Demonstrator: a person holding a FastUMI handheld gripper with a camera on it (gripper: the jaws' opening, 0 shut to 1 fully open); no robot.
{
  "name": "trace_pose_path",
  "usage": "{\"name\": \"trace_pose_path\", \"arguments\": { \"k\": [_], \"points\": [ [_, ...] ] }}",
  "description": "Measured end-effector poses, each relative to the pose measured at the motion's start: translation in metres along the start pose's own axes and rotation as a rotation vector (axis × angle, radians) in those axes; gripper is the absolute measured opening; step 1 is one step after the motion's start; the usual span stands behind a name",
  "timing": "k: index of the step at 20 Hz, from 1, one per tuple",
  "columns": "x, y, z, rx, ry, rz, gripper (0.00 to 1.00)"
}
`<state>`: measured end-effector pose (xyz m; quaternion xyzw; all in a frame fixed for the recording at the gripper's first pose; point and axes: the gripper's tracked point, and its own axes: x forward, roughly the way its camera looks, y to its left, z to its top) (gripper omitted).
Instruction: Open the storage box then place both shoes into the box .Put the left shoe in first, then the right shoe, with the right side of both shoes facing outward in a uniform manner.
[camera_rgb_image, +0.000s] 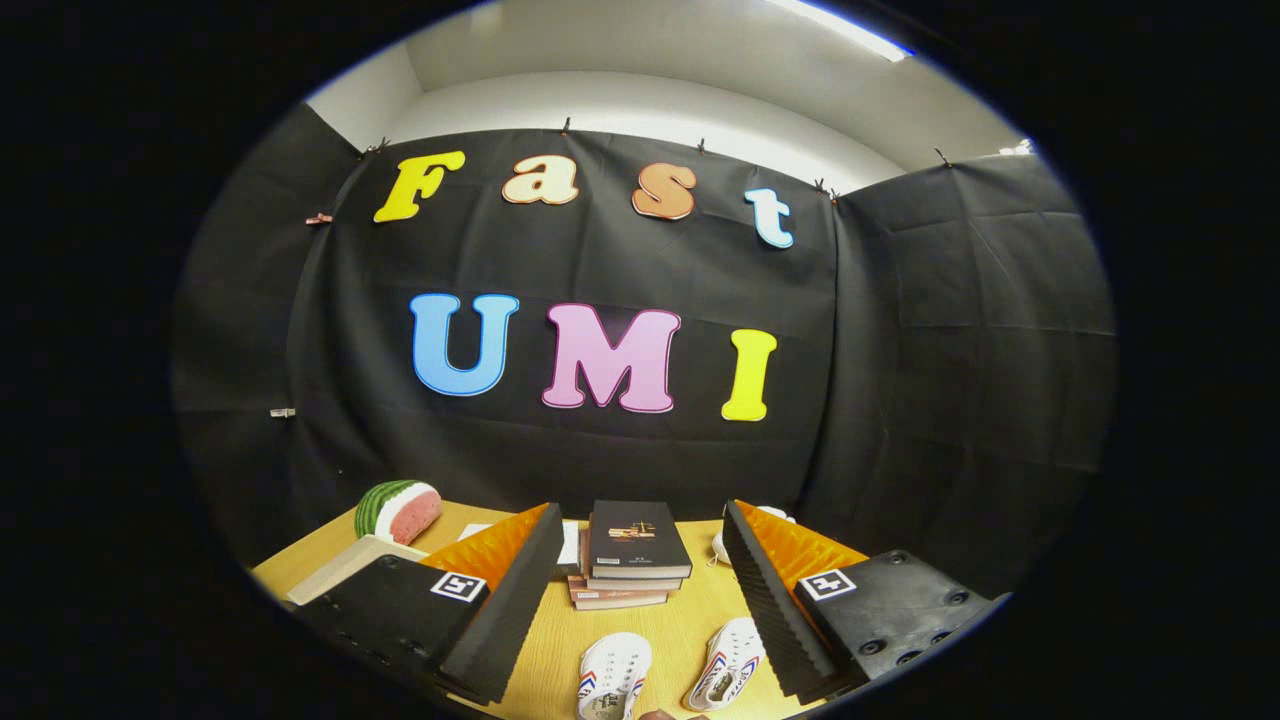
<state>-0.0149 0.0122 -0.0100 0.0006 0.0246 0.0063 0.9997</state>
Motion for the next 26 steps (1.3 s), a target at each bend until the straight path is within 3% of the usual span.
{"name": "trace_pose_path", "arguments": {
  "k": [7,12,15,21,26],
  "points": [
    [-0.009,0.011,-0.004,-0.001,0.015,0.014,0.97],
    [-0.009,0.03,-0.022,0.067,0.124,0.083,0.97],
    [-0.009,0.058,-0.049,0.179,0.266,0.184,0.98],
    [-0.025,0.12,-0.143,0.407,0.691,0.393,0.99],
    [-0.05,0.16,-0.205,0.558,0.981,0.52,0.98]
  ]
}}
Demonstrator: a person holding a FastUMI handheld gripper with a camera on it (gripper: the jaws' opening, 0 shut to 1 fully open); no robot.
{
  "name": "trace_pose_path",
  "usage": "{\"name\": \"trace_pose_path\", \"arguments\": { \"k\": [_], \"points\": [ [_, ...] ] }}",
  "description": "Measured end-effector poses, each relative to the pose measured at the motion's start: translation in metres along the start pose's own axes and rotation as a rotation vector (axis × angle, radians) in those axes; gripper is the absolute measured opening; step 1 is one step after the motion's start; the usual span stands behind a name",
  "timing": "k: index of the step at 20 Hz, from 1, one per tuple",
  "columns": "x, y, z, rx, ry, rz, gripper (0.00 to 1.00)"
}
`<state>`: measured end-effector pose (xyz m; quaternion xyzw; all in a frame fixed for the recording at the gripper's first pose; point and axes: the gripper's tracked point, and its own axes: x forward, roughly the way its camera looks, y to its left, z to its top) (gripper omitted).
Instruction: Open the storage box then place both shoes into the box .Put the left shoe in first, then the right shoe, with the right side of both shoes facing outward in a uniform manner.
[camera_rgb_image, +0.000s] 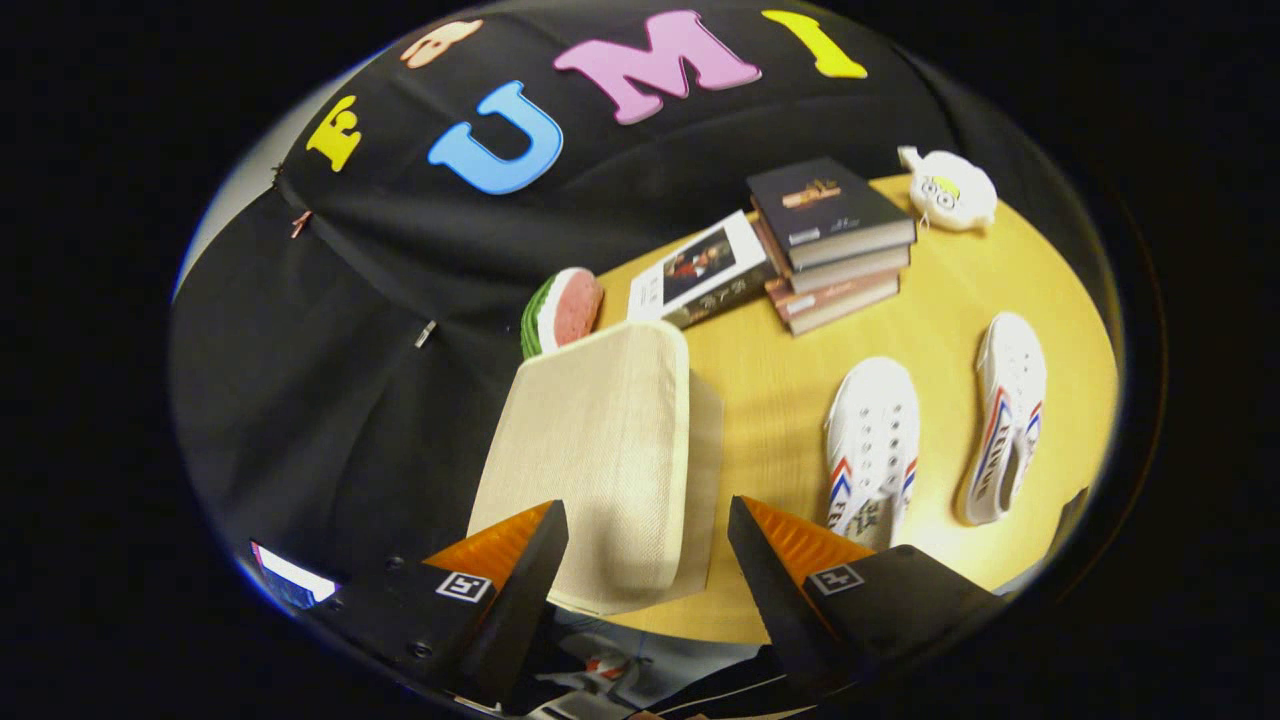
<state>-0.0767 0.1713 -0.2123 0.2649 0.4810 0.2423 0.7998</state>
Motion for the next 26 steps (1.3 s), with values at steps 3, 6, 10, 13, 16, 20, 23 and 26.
{"name": "trace_pose_path", "arguments": {
  "k": [3,6,10,13,16,20,23,26],
  "points": [
    [0.016,-0.001,-0.015,0.105,0.075,0.09,0.98],
    [0.032,-0.001,-0.025,0.217,0.158,0.145,0.98],
    [0.043,0.002,-0.032,0.275,0.234,0.203,0.96],
    [0.044,0.013,-0.032,0.321,0.284,0.247,0.7],
    [0.043,0.015,-0.029,0.332,0.31,0.24,0.4],
    [0.039,0.016,-0.026,0.33,0.31,0.237,0.09],
    [0.036,0.016,-0.028,0.314,0.314,0.218,0.06],
    [0.033,0.016,-0.025,0.285,0.31,0.178,0.06]
  ]
}}
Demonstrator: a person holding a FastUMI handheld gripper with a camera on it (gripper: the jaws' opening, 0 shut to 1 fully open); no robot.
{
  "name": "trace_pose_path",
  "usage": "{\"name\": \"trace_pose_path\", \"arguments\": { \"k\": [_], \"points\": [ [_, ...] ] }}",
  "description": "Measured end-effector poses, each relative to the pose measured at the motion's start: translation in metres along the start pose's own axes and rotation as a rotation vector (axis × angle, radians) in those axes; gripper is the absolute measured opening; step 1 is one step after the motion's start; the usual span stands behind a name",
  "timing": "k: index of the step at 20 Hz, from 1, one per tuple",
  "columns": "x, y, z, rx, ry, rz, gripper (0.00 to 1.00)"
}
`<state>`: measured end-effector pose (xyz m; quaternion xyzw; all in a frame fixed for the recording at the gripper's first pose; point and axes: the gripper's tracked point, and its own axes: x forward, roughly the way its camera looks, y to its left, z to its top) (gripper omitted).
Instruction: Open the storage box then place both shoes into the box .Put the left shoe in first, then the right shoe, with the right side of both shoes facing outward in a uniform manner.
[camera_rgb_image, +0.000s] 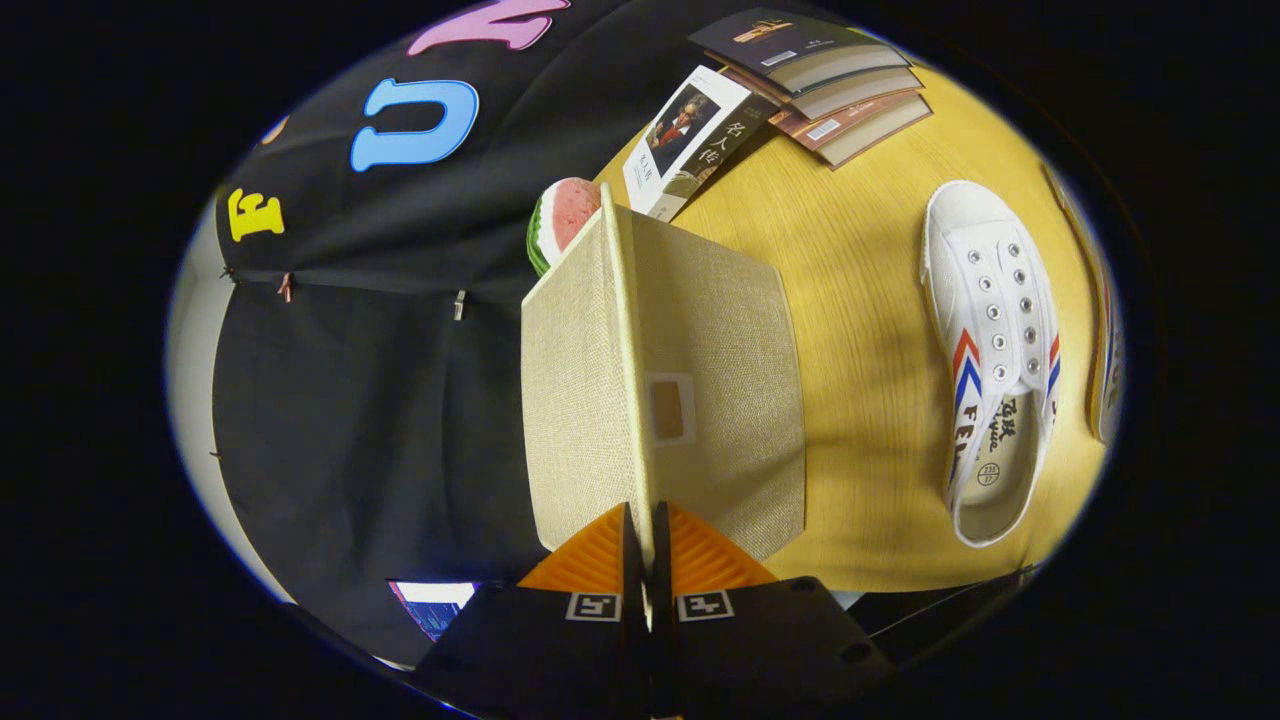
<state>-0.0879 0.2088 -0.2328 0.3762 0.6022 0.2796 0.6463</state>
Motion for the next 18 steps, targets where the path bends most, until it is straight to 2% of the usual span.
{"name": "trace_pose_path", "arguments": {
  "k": [4,8,14,18],
  "points": [
    [-0.009,0.009,0.002,-0.034,-0.031,-0.013,0.05],
    [-0.02,0.038,0.006,-0.052,-0.067,0.027,0.05],
    [-0.027,0.114,0.004,-0.14,-0.082,0.102,0.05],
    [-0.023,0.175,-0.006,-0.256,-0.087,0.168,0.05]
  ]
}}
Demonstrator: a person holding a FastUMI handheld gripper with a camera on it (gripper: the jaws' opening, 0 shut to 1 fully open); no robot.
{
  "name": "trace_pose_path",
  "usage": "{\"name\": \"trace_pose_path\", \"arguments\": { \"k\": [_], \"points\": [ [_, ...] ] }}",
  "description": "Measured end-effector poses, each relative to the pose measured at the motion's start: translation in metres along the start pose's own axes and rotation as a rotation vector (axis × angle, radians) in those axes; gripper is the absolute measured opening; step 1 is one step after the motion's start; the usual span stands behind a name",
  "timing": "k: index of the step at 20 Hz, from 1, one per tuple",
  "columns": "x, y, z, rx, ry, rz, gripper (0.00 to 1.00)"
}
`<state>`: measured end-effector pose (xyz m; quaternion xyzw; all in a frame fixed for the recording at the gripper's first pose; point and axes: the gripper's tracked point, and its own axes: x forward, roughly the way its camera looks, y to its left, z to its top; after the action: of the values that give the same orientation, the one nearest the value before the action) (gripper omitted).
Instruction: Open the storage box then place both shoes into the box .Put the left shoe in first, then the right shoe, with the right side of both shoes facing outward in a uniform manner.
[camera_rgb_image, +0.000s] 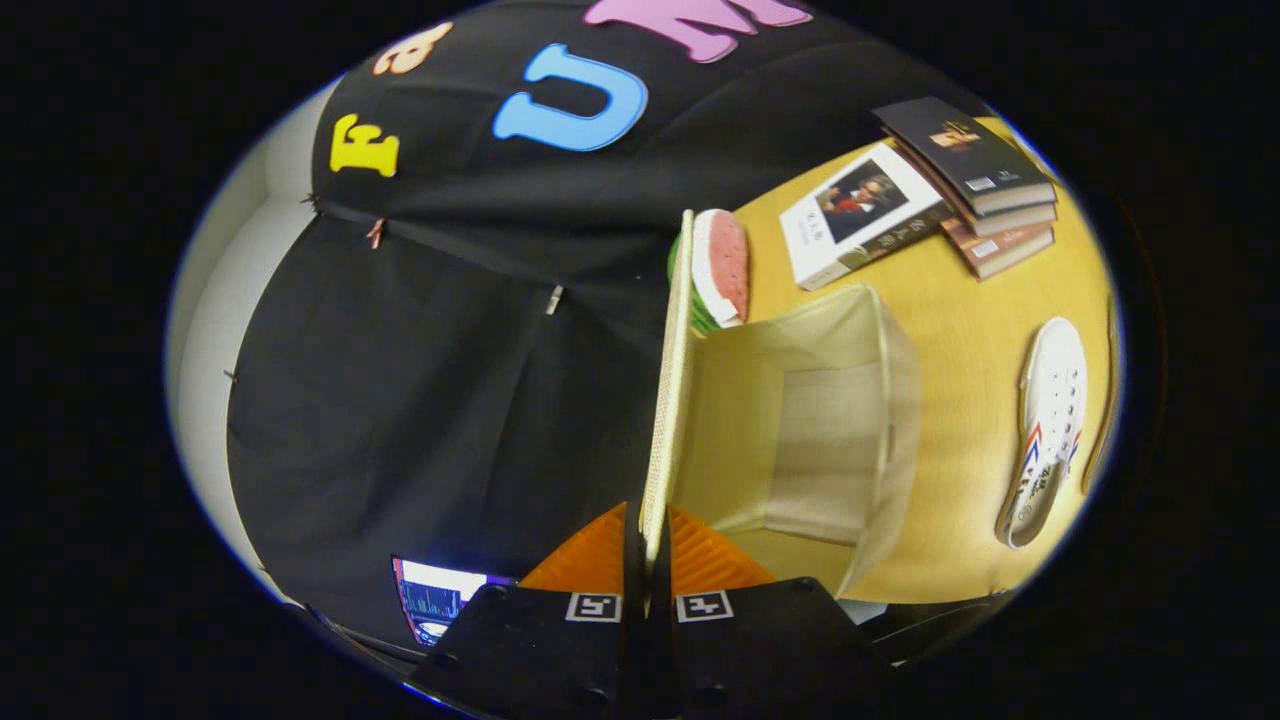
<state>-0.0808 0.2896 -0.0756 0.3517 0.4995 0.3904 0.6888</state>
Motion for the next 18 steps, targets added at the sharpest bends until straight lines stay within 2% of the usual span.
{"name": "trace_pose_path", "arguments": {
  "k": [2,10,18],
  "points": [
    [0.014,0.027,-0.002,-0.03,0.0,0.029,0.05],
    [0.096,0.097,-0.025,-0.149,0.046,0.06,0.05],
    [0.18,0.111,-0.057,-0.275,0.112,-0.005,0.08]
  ]
}}
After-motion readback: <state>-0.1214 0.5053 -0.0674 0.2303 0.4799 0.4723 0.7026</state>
